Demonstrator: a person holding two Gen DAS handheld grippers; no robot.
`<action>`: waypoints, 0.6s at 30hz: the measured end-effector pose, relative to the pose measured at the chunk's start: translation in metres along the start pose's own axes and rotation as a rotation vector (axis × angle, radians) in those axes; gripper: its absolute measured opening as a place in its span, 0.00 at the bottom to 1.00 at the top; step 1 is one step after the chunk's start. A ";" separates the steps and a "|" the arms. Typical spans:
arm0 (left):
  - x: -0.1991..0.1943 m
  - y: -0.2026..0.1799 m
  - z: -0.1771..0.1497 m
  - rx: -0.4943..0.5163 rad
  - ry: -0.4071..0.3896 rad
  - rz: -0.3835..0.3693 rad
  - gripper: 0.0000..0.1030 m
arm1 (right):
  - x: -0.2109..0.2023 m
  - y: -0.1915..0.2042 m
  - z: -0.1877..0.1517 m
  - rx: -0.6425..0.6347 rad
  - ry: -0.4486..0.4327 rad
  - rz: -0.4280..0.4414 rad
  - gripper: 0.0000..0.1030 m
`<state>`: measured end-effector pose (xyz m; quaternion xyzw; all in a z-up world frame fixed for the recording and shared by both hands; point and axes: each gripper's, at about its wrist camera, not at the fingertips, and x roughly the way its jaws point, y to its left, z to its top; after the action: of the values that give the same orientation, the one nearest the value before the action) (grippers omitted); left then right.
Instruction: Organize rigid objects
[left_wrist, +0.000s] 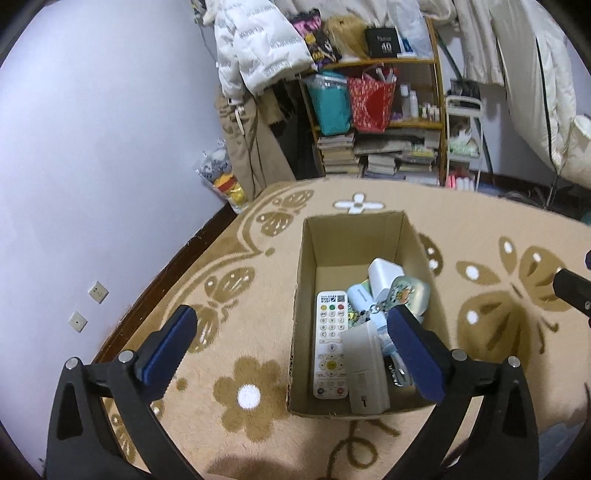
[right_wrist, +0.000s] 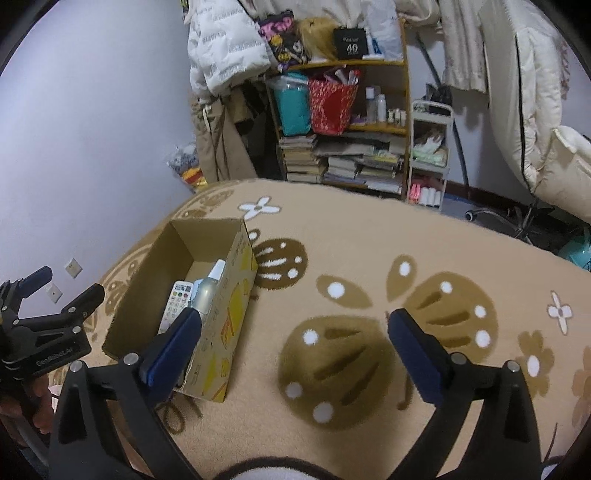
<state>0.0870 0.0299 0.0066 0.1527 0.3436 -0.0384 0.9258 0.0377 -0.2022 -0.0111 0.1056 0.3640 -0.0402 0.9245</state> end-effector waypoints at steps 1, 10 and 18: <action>-0.004 0.001 0.000 -0.007 -0.006 -0.004 0.99 | -0.005 -0.001 -0.001 0.006 -0.012 0.000 1.00; -0.054 0.008 -0.012 -0.056 -0.111 -0.015 0.99 | -0.042 -0.010 -0.019 0.050 -0.101 0.011 1.00; -0.085 0.006 -0.031 -0.064 -0.202 -0.022 0.99 | -0.055 -0.012 -0.032 0.052 -0.145 -0.003 1.00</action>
<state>0.0039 0.0427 0.0413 0.1147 0.2512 -0.0525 0.9597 -0.0250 -0.2074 0.0016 0.1257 0.2950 -0.0584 0.9454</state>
